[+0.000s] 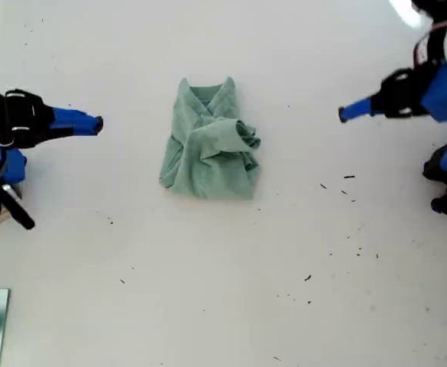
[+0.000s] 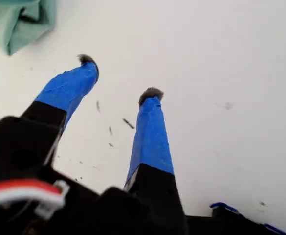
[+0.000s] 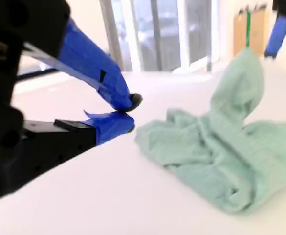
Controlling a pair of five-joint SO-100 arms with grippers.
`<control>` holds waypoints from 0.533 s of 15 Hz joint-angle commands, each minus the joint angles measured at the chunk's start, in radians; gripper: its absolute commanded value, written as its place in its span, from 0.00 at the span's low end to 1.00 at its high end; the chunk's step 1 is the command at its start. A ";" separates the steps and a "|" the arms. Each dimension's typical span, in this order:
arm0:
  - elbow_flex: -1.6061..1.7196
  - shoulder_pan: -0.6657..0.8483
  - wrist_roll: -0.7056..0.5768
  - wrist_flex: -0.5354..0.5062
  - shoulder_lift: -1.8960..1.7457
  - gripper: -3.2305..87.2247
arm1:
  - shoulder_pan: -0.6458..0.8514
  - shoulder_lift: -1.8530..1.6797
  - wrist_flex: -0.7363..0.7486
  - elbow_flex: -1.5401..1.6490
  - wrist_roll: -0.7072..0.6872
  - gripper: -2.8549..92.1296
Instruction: Fold t shirt
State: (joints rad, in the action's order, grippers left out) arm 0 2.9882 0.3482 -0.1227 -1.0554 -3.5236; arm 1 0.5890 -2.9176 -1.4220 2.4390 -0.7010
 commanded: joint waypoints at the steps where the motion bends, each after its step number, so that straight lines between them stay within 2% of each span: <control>1: 0.097 -0.107 0.063 -0.006 -0.081 0.03 | -0.202 -0.393 0.008 0.242 0.153 0.21; 3: 0.202 -0.118 0.049 0.020 -0.081 0.03 | -0.276 -0.581 0.014 0.403 0.236 0.13; 5: 0.253 -0.127 0.037 0.025 -0.075 0.03 | -0.276 -0.580 0.006 0.449 0.272 0.06; 8: 0.253 -0.121 0.029 0.023 -0.080 0.03 | -0.333 -0.549 0.029 0.403 0.278 0.06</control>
State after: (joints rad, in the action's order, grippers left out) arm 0 3.2290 0.2408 -0.0844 -1.0523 -3.5957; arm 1 0.2884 -3.4791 -1.4205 2.9176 -0.4218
